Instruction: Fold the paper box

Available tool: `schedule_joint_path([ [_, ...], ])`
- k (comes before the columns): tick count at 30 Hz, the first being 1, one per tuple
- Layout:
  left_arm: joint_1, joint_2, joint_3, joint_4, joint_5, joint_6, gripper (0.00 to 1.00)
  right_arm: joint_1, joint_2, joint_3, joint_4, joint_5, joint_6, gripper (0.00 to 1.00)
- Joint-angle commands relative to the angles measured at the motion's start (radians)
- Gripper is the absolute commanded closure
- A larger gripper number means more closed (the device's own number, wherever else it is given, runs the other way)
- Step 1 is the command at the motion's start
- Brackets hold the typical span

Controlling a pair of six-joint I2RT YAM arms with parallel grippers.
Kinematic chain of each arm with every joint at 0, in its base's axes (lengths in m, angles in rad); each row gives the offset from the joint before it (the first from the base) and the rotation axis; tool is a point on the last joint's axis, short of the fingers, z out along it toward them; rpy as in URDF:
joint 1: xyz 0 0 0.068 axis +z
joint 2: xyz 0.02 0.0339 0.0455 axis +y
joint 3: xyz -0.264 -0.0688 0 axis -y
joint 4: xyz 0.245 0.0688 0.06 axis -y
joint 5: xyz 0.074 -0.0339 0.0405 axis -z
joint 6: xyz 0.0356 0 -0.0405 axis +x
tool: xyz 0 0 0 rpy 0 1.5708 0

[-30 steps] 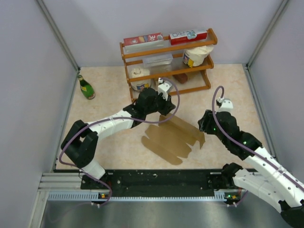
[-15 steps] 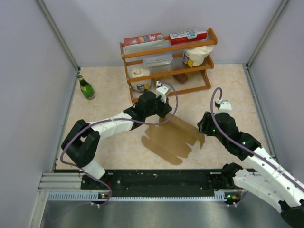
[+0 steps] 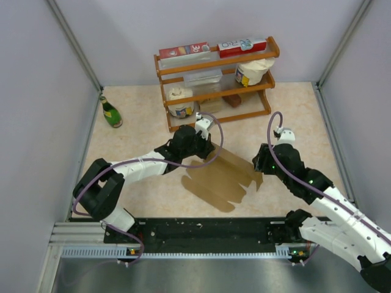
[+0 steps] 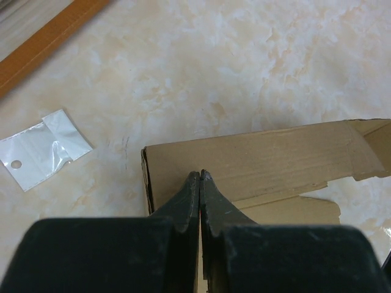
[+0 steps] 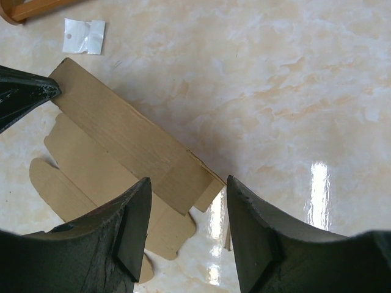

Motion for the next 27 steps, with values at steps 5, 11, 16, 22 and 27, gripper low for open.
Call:
schedule_joint_path([
  [5,-0.001,-0.017,0.006,0.022,-0.007,-0.006,1.00,-0.008,0.006,0.002,0.052,-0.012,-0.020,0.48],
  [11,-0.001,-0.034,-0.009,0.010,-0.017,-0.003,1.00,-0.008,0.013,0.003,0.051,-0.012,-0.023,0.48],
  [16,-0.001,-0.063,-0.040,0.013,-0.037,-0.002,1.00,-0.008,0.026,0.003,0.055,-0.018,-0.021,0.48],
  [22,-0.001,-0.056,-0.051,0.013,-0.038,-0.003,1.00,-0.008,0.030,0.003,0.057,-0.023,-0.024,0.48],
  [27,-0.001,-0.046,-0.060,0.020,-0.035,-0.008,1.00,-0.008,0.029,0.000,0.057,-0.026,-0.024,0.48],
])
